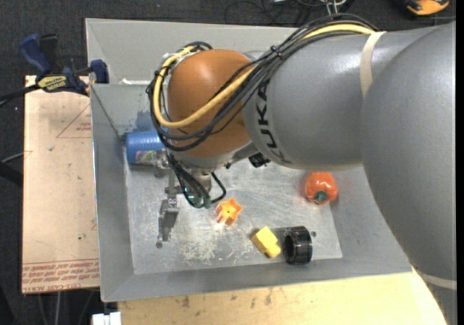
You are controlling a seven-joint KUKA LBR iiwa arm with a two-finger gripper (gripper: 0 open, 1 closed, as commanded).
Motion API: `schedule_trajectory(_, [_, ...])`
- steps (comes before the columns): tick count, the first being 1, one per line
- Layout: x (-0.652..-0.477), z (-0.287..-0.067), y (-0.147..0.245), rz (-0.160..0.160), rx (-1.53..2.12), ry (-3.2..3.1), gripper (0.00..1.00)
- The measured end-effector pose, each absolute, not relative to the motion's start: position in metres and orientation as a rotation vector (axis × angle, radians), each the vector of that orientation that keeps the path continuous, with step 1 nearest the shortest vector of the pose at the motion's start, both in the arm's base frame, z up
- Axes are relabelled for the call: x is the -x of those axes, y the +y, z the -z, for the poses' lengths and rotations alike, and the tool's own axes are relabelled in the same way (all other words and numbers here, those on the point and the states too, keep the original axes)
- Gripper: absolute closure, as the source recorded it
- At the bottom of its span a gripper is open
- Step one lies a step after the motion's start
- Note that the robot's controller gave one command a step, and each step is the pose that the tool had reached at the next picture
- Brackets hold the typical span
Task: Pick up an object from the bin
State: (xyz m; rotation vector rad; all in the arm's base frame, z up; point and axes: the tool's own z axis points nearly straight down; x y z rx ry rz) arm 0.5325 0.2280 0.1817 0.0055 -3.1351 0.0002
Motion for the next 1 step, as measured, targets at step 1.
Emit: schedule_trajectory(1, [-0.5346, -0.1850, 0.2270, 0.002, 0.000, -3.142, 0.00])
